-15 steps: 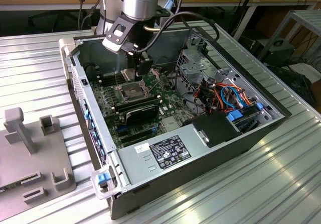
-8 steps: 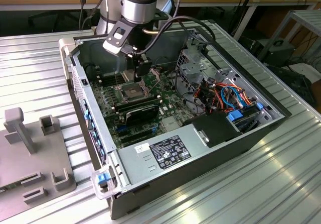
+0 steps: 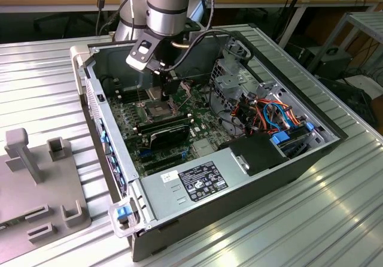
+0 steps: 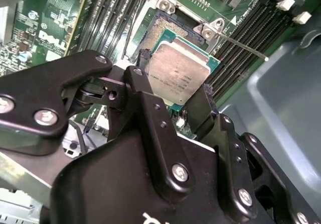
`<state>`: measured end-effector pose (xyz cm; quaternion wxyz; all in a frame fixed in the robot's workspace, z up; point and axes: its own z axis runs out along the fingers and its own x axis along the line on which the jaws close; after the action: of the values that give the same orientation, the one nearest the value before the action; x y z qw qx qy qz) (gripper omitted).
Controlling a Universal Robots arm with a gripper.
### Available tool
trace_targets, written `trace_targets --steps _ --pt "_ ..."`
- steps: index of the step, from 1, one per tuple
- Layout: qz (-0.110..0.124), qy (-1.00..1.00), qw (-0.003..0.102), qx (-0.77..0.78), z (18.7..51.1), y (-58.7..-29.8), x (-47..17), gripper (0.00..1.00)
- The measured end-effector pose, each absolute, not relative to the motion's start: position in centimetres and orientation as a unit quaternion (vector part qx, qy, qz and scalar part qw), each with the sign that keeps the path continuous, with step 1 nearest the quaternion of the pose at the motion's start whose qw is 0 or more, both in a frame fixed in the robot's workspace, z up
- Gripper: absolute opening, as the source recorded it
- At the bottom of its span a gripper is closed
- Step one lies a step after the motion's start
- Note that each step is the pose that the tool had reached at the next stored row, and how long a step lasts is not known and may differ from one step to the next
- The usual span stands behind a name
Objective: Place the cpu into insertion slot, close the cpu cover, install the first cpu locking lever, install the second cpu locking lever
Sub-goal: 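Place the cpu into insertion slot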
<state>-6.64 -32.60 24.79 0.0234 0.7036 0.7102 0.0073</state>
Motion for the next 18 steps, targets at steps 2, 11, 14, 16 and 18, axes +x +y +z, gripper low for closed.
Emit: trace_targets --steps 2,11,14,16,18 --pt "0.007 0.71 0.023 0.704 24.0 -32.6 -6.5 0.55" --pt "0.007 0.71 0.023 0.704 22.8 -32.6 -6.2 0.55" --pt "0.007 0.71 0.023 0.704 22.7 -32.6 -6.2 0.55" --pt "0.007 0.71 0.023 0.704 22.5 -32.6 -6.2 0.55" --pt "0.007 0.71 0.023 0.704 22.2 -32.6 -6.2 0.55"
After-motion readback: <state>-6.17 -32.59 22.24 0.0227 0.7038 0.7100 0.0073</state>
